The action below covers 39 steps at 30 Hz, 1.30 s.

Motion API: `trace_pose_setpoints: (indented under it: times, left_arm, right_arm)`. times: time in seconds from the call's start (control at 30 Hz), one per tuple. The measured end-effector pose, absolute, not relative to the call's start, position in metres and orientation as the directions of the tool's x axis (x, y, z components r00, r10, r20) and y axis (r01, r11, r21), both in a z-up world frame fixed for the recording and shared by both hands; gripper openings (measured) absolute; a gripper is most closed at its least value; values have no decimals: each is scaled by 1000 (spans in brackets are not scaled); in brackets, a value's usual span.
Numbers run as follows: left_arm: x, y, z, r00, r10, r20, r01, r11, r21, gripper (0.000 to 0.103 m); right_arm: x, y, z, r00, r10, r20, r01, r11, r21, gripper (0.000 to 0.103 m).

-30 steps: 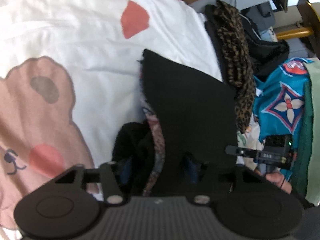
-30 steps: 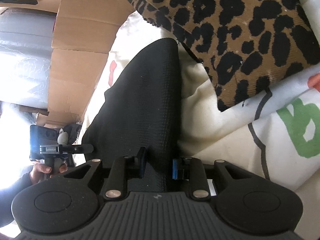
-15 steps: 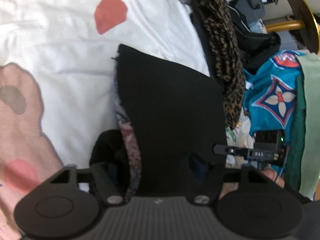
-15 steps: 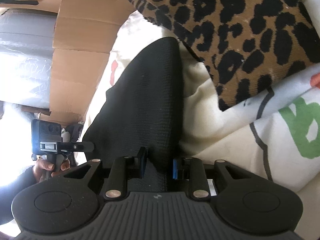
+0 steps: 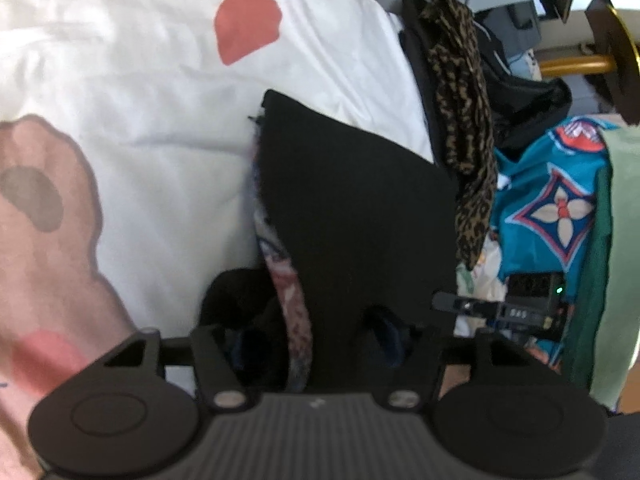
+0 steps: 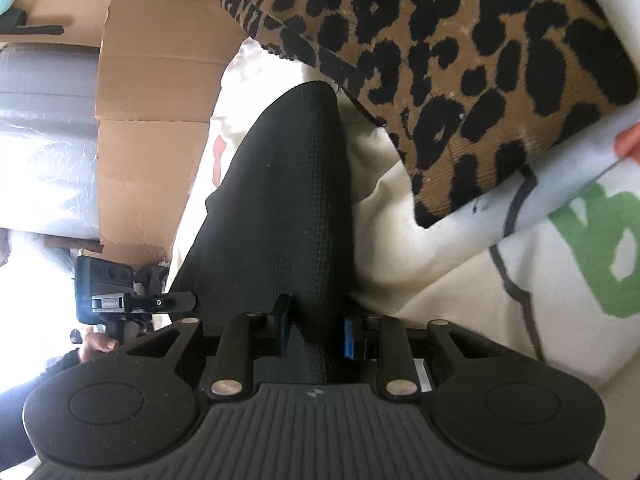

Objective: Fold clothes
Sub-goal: 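Hold the folded black shorts with both tools and lift them off the sheet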

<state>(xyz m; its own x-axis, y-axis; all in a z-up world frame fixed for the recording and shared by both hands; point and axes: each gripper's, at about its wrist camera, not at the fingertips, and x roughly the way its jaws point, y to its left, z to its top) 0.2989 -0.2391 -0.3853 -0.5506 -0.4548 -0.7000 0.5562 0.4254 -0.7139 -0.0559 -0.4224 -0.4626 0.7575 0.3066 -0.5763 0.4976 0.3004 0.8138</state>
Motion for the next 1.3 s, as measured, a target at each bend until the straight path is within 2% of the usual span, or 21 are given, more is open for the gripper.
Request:
trace_pose_setpoints:
  times: [0.1,0.17,0.23,0.3,0.33,0.4,0.5,0.63,0.77,0.97,1.3]
  left_arm:
    - [300,-238,-388,-564,-469,-680,530,426,-733,67]
    - [298,-238,-387,-581,-474,-662,519,411,-750,63]
    - [293,-240,-385,-585,-457,-670,540,398,-742,50]
    - [290,-241,-385,-576,-439,-690,568,392,-724,41]
    - [290,-241,-385,-569,-435,-697,577,393,-716,37]
    - [291,-241,-385,-569,-434,-698,575,397,-716,35]
    - [290,-242,-383,-566,-427,-705,587,391,-709,37]
    - [290,-242,-389,-573,-428,-699,561,416,-715,48]
    - [290,-240,-394,-577,-433,-693,545,427,-721,44]
    - [287,-238,-390,-548,-423,-722,578,432,-692,35]
    - [273,-254,-362,-419,-346,-839,689,481,-542,30]
  right_arm:
    - [-52,-415,-466,769,312,-558,487,279,827,27]
    - [-55,-415,-468,773,317,-549,479,275,834,27]
    - [-56,-413,-465,778,321,-540,467,279,839,28]
    - [-56,-409,-463,783,320,-534,456,287,842,27]
    - [-56,-408,-463,781,319,-536,458,292,840,22]
    - [-59,-407,-463,779,318,-541,461,295,837,16]
    - [-61,-407,-462,780,319,-538,460,290,839,15]
    - [-59,-412,-465,780,318,-539,471,270,840,18]
    - [-59,-418,-466,785,315,-534,468,264,843,18]
    - [-62,-420,-459,772,314,-553,487,267,832,11]
    - [-42,-408,-422,672,305,-675,520,455,723,7]
